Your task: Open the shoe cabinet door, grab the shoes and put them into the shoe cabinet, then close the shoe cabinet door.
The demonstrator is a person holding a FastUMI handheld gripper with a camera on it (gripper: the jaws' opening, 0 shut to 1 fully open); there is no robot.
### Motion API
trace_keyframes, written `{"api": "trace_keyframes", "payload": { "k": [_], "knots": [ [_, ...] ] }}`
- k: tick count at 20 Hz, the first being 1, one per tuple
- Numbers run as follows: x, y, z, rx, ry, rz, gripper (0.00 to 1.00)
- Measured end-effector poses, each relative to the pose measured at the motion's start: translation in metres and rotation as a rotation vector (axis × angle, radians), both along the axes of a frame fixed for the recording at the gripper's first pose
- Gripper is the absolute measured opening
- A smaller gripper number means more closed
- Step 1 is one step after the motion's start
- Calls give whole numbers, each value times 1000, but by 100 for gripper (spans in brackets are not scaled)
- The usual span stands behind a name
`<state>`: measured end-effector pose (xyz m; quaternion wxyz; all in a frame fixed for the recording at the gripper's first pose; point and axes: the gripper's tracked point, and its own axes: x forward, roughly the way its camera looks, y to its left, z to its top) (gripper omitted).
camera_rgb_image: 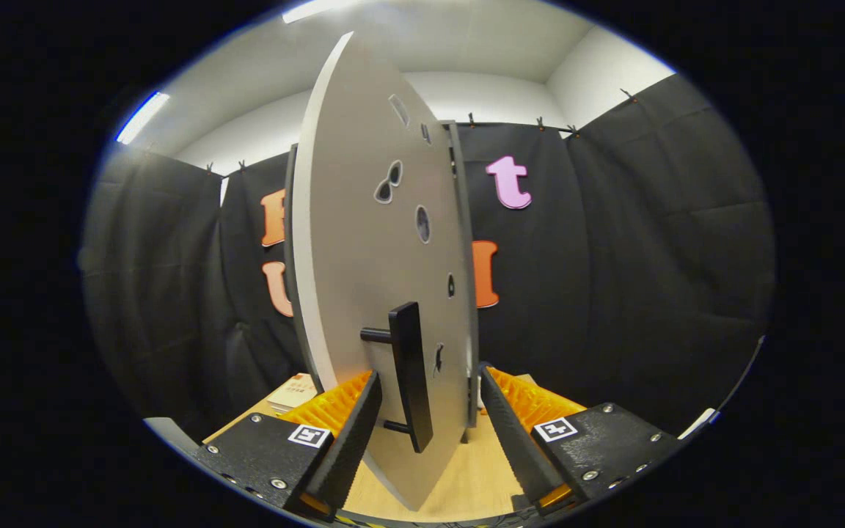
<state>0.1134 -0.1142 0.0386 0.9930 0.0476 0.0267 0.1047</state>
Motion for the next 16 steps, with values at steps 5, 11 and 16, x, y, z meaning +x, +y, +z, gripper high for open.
{"api": "trace_keyframes", "payload": {
  "k": [5, 11, 16],
  "knots": [
    [23, 51, 0, -19, -8, 96, 88],
    [58, 107, 0, -22, -2, 165, 91],
    [77, 142, -1, -39, -5, 195, 92]
  ]
}}
